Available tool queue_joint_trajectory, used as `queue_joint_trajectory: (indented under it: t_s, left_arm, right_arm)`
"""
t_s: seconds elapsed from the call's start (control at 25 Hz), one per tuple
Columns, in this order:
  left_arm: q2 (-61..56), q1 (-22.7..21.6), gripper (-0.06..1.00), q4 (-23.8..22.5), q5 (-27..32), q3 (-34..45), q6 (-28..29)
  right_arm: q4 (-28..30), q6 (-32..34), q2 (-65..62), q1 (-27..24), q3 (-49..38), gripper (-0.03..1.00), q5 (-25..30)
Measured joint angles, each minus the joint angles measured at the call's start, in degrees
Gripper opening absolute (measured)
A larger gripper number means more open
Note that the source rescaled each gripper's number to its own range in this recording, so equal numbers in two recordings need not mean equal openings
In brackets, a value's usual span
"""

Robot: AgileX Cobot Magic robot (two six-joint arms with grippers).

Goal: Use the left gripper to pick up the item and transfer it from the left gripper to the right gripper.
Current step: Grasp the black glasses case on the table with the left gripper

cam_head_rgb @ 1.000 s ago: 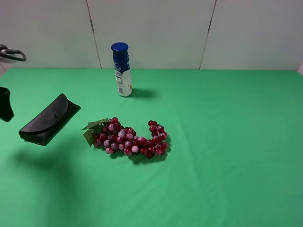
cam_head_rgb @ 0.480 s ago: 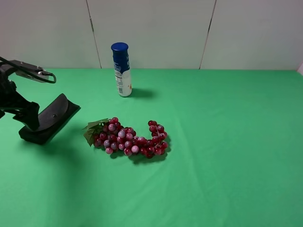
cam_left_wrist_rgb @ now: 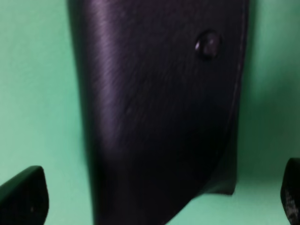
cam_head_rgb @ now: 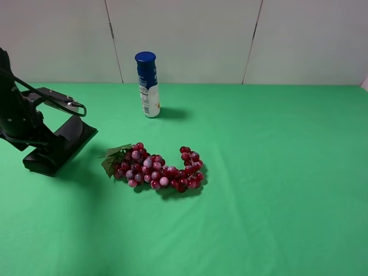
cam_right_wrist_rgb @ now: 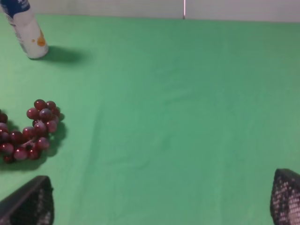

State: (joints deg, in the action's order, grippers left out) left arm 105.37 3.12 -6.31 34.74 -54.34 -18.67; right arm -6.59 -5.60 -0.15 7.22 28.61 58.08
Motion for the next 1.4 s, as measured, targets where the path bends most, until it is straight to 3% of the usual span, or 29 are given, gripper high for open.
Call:
queue_joint_trajectory:
  t_s: [0.68, 0.84, 0.96, 1.04, 1.4]
  left_arm:
    - [4.96, 0.36, 0.97, 0.14, -3.36, 0.0, 0.85]
    - [4.96, 0.36, 0.66, 0.14, -3.36, 0.0, 0.91]
    - [4.96, 0.36, 0.29, 0.08, -3.36, 0.0, 0.91]
    - [4.96, 0.36, 0.1, 0.03, -3.23, 0.0, 0.91]
    - [4.9, 0.36, 0.07, 0.03, -3.17, 0.0, 0.91]
  right_arm:
    - [0.0, 0.0, 0.0, 0.0, 0.0, 1.0, 0.0]
    - [0.0, 0.0, 0.0, 0.0, 0.0, 1.0, 0.0]
    - [0.0, 0.0, 0.0, 0.0, 0.0, 1.0, 0.0]
    - [0.0, 0.0, 0.0, 0.0, 0.0, 1.0, 0.0]
    - [0.0, 0.0, 0.0, 0.0, 0.0, 1.0, 0.0]
